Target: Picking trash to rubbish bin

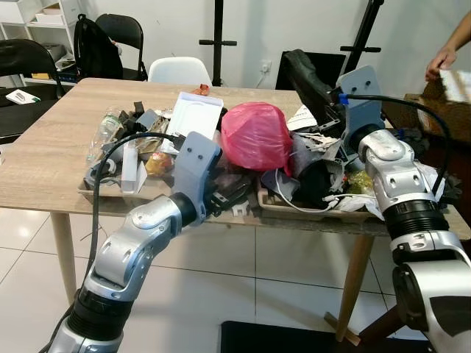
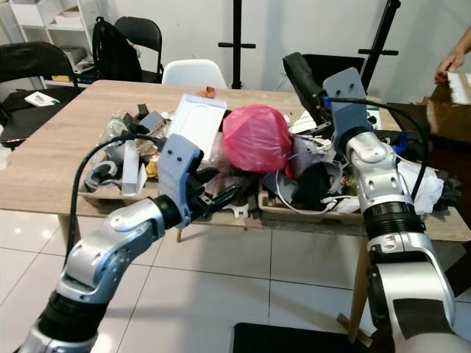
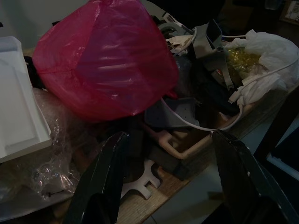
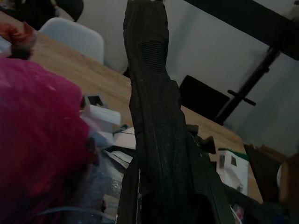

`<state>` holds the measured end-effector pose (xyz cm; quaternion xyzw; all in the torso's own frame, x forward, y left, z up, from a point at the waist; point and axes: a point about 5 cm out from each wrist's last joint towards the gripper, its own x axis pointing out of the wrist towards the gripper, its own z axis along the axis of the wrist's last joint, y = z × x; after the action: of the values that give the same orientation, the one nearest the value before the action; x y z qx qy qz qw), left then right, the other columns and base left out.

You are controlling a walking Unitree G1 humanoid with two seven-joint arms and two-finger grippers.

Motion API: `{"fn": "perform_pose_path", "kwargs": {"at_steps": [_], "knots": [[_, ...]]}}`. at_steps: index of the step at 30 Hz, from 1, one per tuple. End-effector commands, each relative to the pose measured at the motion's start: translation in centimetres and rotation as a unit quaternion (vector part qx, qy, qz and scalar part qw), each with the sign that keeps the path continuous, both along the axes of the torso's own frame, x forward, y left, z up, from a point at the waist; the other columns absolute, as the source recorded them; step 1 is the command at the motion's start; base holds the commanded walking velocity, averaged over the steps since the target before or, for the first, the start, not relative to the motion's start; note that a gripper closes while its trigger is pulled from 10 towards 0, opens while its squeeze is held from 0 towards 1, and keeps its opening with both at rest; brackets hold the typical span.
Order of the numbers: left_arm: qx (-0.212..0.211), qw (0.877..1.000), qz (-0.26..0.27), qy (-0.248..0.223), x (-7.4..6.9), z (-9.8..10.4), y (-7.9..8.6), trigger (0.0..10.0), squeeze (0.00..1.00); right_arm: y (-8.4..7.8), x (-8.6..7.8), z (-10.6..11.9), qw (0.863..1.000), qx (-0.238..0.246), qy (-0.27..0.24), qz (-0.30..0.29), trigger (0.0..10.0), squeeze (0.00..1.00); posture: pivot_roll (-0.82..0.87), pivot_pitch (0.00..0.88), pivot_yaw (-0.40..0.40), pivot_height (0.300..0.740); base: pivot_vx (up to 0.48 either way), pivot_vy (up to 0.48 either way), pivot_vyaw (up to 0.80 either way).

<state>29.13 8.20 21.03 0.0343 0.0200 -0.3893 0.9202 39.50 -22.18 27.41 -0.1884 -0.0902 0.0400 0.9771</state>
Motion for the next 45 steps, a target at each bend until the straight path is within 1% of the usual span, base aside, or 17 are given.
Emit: {"fn": "perform_pose_path", "kwargs": {"at_steps": [1,2,4,5,6,9,15,18,20,22,26,31,34,37,42,44,45], "knots": [[0.003,1.000,0.005,-0.001,0.1,-0.1,-0.1,10.0,0.00,-0.5,-0.1,1.2,0.999,0.020,-0.029,-0.011,0.0,0.00,-0.01,0.047,-0.003,0.740,0.000,0.000,0.00],[0.001,1.000,0.008,-0.003,0.2,0.0,0.0,10.0,0.00,-1.2,-0.4,2.7,0.990,0.117,-0.075,-0.015,0.0,0.00,-0.01,0.046,-0.004,0.740,0.000,0.000,0.00],[0.000,1.000,0.009,-0.003,0.2,0.0,0.0,10.0,0.00,-1.4,-0.4,3.1,0.986,0.141,-0.086,-0.016,0.0,0.00,-0.01,0.046,-0.004,0.740,0.000,0.000,0.00],[-0.006,1.000,0.013,-0.003,0.2,0.1,0.1,10.0,0.00,-1.8,-0.6,3.6,0.973,0.212,-0.093,0.004,0.0,0.00,-0.01,0.043,-0.004,0.740,0.000,0.000,0.00],[-0.006,1.000,0.013,-0.003,0.2,0.1,0.1,10.0,0.00,-1.8,-0.6,3.6,0.973,0.212,-0.093,0.004,0.0,0.00,-0.01,0.043,-0.004,0.740,0.000,0.000,0.00],[-0.013,1.000,0.018,-0.002,0.3,0.1,0.4,10.0,0.00,-1.6,-1.1,4.5,0.923,0.354,-0.071,0.133,0.0,0.00,-0.01,0.038,-0.005,0.740,0.000,0.000,0.00],[-0.007,1.000,0.019,-0.003,0.4,-0.1,1.2,10.0,0.00,-1.1,-2.5,4.3,0.890,0.375,-0.049,0.256,0.0,0.00,-0.01,0.034,-0.003,0.740,0.000,0.000,0.00],[-0.001,1.000,0.009,-0.011,0.3,-0.1,3.5,10.0,0.00,-1.2,-4.6,3.7,0.839,0.414,-0.057,0.348,0.0,0.00,-0.01,0.031,0.003,0.740,0.000,0.000,0.00],[0.002,1.000,0.006,-0.012,0.2,-0.1,4.2,10.0,0.00,-1.2,-5.1,3.6,0.827,0.423,-0.059,0.365,0.0,0.00,-0.01,0.031,0.003,0.740,0.000,0.000,0.00],[0.024,1.000,-0.006,-0.016,-0.3,-0.5,5.8,10.0,0.00,-0.8,-6.2,3.0,0.815,0.416,-0.047,0.401,0.0,0.00,-0.01,0.032,0.003,0.740,0.000,0.000,0.00],[0.069,0.994,-0.079,0.040,-3.3,-2.4,8.9,10.0,0.00,0.7,-8.5,-0.4,0.807,0.365,0.057,0.461,0.0,0.00,-0.01,0.034,0.007,0.740,0.000,0.000,0.00],[0.120,0.983,-0.106,0.094,-5.1,-4.3,10.4,10.0,0.00,1.1,-10.1,-2.5,0.794,0.341,0.121,0.488,0.0,0.00,0.00,0.040,0.006,0.740,0.000,0.000,0.00],[0.142,0.977,-0.104,0.122,-5.7,-5.6,10.9,10.0,0.00,1.7,-11.2,-4.3,0.783,0.321,0.184,0.500,0.0,0.00,0.00,0.043,0.007,0.740,0.000,0.000,0.00],[0.184,0.968,-0.063,0.160,-5.6,-8.8,11.9,10.0,0.00,2.5,-13.7,-9.1,0.772,0.219,0.323,0.502,0.0,0.00,-0.01,0.046,0.008,0.740,0.000,0.000,0.00],[0.215,0.958,-0.025,0.189,-5.6,-11.2,12.8,10.0,0.00,2.5,-15.6,-12.0,0.756,0.149,0.397,0.499,0.0,0.00,-0.01,0.047,0.008,0.740,0.000,0.000,0.00],[0.217,0.956,-0.017,0.196,-6.0,-13.2,11.7,10.0,0.00,1.7,-16.4,-16.1,0.755,0.076,0.463,0.459,0.0,0.00,-0.01,0.051,0.010,0.740,0.000,0.000,0.00],[0.217,0.956,-0.017,0.196,-6.0,-13.2,11.7,10.0,0.00,1.7,-16.4,-16.1,0.755,0.076,0.463,0.459,0.0,0.00,-0.01,0.051,0.010,0.740,0.000,0.000,0.00]]}}
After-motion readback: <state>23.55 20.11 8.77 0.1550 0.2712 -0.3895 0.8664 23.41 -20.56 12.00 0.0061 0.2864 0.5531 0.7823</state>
